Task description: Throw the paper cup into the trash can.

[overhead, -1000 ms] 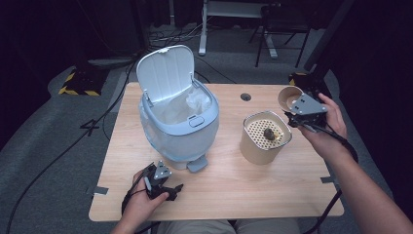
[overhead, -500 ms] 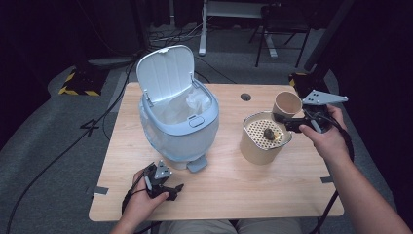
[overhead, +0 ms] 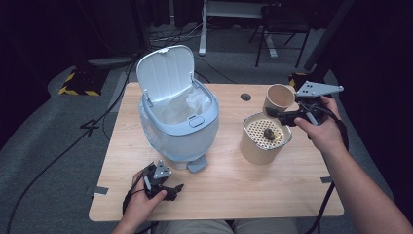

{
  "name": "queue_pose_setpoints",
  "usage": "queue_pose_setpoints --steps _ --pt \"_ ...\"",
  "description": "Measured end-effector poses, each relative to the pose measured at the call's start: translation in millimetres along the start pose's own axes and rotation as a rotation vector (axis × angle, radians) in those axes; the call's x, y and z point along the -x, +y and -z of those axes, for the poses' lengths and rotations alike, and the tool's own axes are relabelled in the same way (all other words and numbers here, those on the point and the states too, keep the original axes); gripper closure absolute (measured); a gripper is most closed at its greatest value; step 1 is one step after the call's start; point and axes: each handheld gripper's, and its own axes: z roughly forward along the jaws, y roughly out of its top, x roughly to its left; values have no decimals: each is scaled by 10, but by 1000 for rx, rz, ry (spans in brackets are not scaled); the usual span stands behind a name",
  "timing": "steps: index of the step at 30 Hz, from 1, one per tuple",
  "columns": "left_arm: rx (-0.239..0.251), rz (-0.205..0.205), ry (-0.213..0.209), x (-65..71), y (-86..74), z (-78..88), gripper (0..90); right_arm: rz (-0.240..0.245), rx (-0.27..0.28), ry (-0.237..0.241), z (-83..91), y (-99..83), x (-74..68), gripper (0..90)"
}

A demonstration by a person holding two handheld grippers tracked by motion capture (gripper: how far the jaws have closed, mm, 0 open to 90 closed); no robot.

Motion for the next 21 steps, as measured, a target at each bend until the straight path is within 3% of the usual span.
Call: queue_pose_setpoints --steps 9,12,21 --pt "-9 -20 20 26 0 -3 152 8 35 74 -149 251 -53 290" --pt "-8 -18 20 32 -8 2 155 32 46 80 -199 361 -93 289" --pt "-4 -14 29 39 -14 6 155 43 72 141 -380 657 -193 289"
